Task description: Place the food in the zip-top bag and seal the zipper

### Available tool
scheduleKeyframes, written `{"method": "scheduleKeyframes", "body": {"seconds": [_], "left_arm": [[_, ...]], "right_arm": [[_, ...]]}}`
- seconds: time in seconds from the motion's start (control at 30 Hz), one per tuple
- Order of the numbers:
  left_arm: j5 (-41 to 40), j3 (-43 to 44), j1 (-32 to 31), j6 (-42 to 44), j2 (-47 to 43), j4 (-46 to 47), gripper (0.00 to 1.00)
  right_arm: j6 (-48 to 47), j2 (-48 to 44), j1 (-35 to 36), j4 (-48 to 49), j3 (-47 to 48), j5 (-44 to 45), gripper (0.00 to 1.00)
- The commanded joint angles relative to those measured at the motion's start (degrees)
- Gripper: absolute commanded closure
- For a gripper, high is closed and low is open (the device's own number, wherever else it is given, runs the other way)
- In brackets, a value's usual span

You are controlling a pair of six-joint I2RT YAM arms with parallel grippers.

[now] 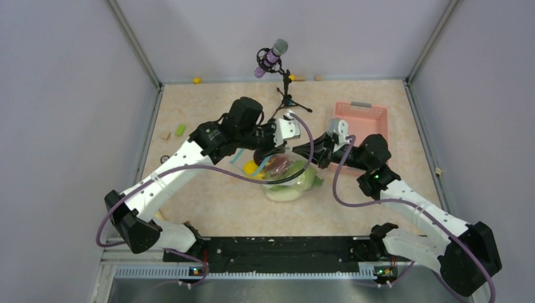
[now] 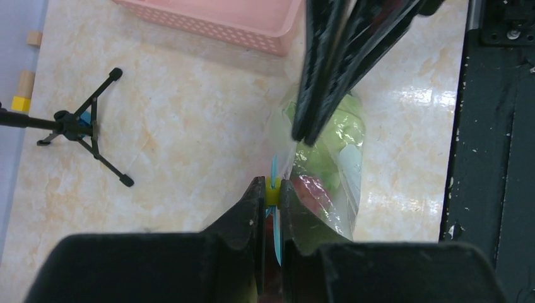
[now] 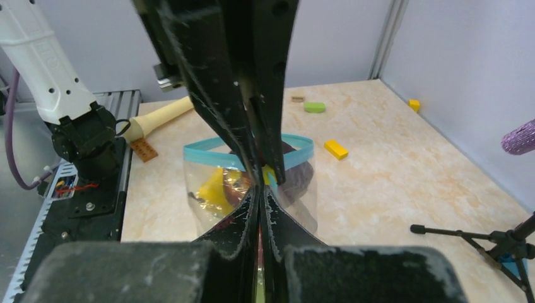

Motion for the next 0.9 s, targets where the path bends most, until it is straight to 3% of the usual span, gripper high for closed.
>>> {"method": "scheduleKeyframes", "body": {"seconds": [0.0,0.23,0.43,0.67,0.87], "left_arm": [[-1.7,-0.7,0.3,0.4,-1.7,1.3,1.0],[-3.3,-0.7,0.3,1.0,-1.9,0.2,1.0],[-0.6,-0.7,0.3,1.2,-2.8,0.0,1.0],[2.7,0.3,0.3,0.3,-1.8,0.8,1.0],[7.3,-1.5,0.3,4.3,-3.3,2.5,1.0]], "right_arm": [[-1.4,-5.3,0.3,-2.4,-0.6,2.1,1.0],[-2.5,-7.8,-0.3,-7.3,-1.0,7.1,1.0],[-4.6,-6.2,-0.8,-3.0,-1.7,-0.4,1.0],[-3.5,0.5,-0.7,2.7,0.8,-7.6,0.64],[-7.1,1.9,-0.7,-0.2,0.3,-9.9,0.49]]}}
